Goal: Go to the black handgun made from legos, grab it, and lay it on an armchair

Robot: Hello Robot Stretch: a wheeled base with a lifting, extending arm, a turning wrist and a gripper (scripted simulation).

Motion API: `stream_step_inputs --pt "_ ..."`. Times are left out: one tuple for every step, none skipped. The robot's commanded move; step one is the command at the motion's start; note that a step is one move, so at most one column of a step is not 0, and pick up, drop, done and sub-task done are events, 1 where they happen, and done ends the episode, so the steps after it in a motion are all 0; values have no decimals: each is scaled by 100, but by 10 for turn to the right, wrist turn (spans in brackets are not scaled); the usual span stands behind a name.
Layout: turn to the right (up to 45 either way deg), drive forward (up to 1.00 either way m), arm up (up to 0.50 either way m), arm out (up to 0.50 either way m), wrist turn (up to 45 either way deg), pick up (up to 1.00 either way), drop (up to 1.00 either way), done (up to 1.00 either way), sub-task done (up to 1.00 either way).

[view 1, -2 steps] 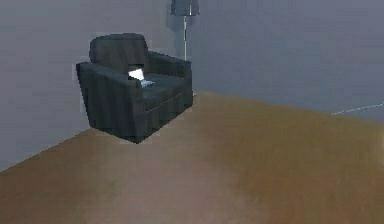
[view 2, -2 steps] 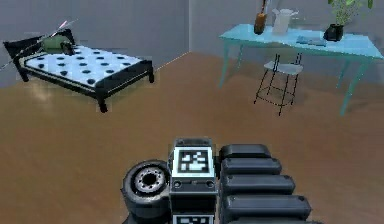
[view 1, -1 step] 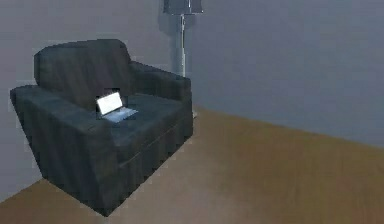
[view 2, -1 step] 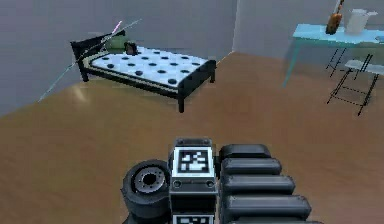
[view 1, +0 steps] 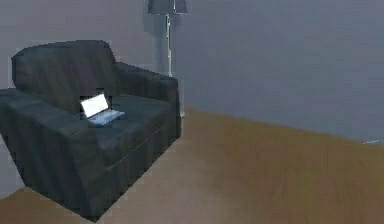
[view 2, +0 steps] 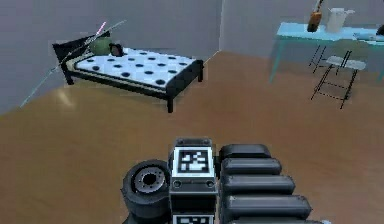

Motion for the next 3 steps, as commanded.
stream_step_inputs --pt "0 100 0 0 0 0 0 0 0" --pt "0 45 0 0 0 0 0 0 0" --pt "-240 0 0 0 0 0 0 0 0"
